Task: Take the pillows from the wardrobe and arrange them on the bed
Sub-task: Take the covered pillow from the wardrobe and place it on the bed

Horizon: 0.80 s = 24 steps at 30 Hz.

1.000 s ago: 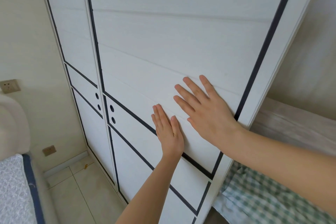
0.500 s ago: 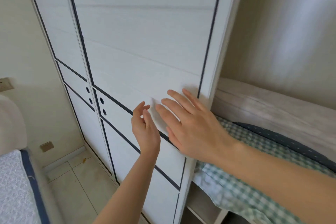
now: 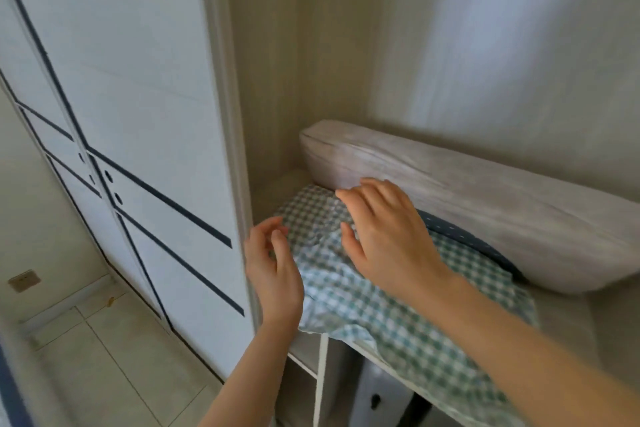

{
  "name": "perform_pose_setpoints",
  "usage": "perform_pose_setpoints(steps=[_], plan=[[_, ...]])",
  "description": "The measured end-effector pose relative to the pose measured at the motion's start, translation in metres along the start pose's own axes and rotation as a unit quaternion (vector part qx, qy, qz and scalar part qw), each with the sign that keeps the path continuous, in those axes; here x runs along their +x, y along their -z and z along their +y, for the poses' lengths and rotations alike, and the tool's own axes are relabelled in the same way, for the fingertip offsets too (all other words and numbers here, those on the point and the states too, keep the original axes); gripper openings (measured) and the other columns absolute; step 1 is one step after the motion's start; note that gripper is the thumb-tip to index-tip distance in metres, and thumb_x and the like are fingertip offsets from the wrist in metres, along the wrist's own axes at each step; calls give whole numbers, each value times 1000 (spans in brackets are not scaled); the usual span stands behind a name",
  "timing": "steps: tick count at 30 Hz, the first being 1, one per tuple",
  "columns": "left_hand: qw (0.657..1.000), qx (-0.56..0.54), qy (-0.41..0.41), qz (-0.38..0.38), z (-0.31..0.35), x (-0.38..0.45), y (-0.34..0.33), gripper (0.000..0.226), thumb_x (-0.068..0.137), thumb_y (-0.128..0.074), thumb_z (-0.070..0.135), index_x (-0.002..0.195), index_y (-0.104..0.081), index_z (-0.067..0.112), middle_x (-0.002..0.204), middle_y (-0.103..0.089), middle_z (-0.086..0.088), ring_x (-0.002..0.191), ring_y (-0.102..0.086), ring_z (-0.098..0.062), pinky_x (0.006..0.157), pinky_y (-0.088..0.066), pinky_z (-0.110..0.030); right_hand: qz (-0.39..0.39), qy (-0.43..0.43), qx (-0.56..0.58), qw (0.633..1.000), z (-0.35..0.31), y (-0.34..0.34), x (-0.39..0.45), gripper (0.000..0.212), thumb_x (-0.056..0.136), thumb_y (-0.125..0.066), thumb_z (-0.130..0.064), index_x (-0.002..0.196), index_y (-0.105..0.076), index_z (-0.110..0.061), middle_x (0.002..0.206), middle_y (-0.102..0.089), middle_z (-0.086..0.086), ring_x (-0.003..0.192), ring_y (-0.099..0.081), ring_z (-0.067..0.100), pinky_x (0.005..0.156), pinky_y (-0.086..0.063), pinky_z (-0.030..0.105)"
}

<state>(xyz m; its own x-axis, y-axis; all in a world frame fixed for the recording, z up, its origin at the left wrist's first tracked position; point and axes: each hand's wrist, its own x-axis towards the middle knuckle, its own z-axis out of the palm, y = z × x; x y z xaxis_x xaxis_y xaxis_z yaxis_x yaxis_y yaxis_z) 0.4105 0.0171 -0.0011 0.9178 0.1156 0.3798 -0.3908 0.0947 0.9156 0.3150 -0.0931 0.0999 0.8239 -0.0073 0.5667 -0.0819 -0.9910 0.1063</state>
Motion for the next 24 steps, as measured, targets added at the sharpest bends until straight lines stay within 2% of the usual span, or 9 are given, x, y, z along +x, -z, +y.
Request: perform_pose_setpoints(steps=[2, 5, 10, 12, 16, 18, 21, 22, 24], plan=[[1000, 1, 16, -26, 2, -18, -22, 21, 102, -43, 19, 109, -63, 20, 103, -64, 2, 94, -59, 0, 76, -41, -7, -8, -31, -7, 999, 24, -2, -14, 40, 90, -56, -20, 126, -58, -1, 115, -65, 15, 118, -54, 34, 102, -40, 49], [995, -7, 52, -81, 4, -40, -54, 20, 104, -43, 20, 109, -61, 24, 105, -65, 3, 91, -59, -1, 76, -43, -10, -32, -64, -28, 997, 59, -9, -35, 40, 88, -59, -20, 123, -59, 0, 113, -65, 17, 114, -56, 35, 99, -43, 47], [977, -7, 111, -180, -3, -46, -105, 18, 102, -47, 21, 101, -62, 31, 103, -68, 9, 91, -61, 5, 70, -44, -4, -83, -133, -52, 986, 121, -22, -48, 40, 92, -57, -24, 126, -57, -2, 115, -64, 15, 113, -55, 34, 98, -43, 45], [967, 1, 136, -215, -9, -42, -126, 16, 101, -48, 21, 103, -61, 30, 104, -67, 8, 96, -63, -2, 70, -47, -10, -82, -159, -61, 982, 145, -26, -42, 40, 92, -56, -25, 125, -58, -2, 114, -64, 16, 111, -55, 34, 96, -43, 44], [939, 4, 203, -279, -21, -26, -176, 14, 100, -53, 24, 113, -55, 28, 120, -62, -1, 107, -63, -18, 82, -51, -27, -85, -188, -90, 974, 192, -34, -20, 42, 92, -55, -28, 126, -56, -5, 118, -62, 15, 112, -53, 33, 94, -41, 42], [916, 10, 265, -302, -23, -15, -204, 33, 99, -56, 28, 129, -49, 19, 123, -60, -4, 110, -63, -23, 93, -52, -38, -101, -202, -106, 968, 216, -39, -5, 45, 94, -50, -34, 130, -52, -7, 123, -59, 13, 116, -50, 31, 96, -39, 41], [865, -23, 380, -327, -20, 0, -241, 61, 96, -62, 34, 146, -36, 12, 102, -54, 5, 109, -63, -28, 95, -53, -41, -127, -223, -130, 958, 249, -50, 16, 48, 96, -44, -40, 132, -49, -9, 125, -58, 12, 117, -50, 30, 97, -39, 40], [846, -47, 411, -337, -21, 4, -251, 67, 94, -64, 37, 149, -34, 14, 104, -53, 5, 109, -62, -28, 93, -53, -39, -134, -228, -134, 955, 259, -54, 22, 49, 96, -42, -42, 132, -49, -9, 125, -58, 12, 116, -50, 30, 98, -39, 40], [818, -91, 448, -348, -25, 10, -266, 73, 88, -70, 44, 147, -37, 19, 122, -53, 2, 111, -60, -27, 91, -54, -38, -146, -237, -139, 950, 276, -64, 31, 49, 96, -39, -44, 130, -50, -10, 125, -58, 11, 115, -51, 30, 97, -39, 40]])
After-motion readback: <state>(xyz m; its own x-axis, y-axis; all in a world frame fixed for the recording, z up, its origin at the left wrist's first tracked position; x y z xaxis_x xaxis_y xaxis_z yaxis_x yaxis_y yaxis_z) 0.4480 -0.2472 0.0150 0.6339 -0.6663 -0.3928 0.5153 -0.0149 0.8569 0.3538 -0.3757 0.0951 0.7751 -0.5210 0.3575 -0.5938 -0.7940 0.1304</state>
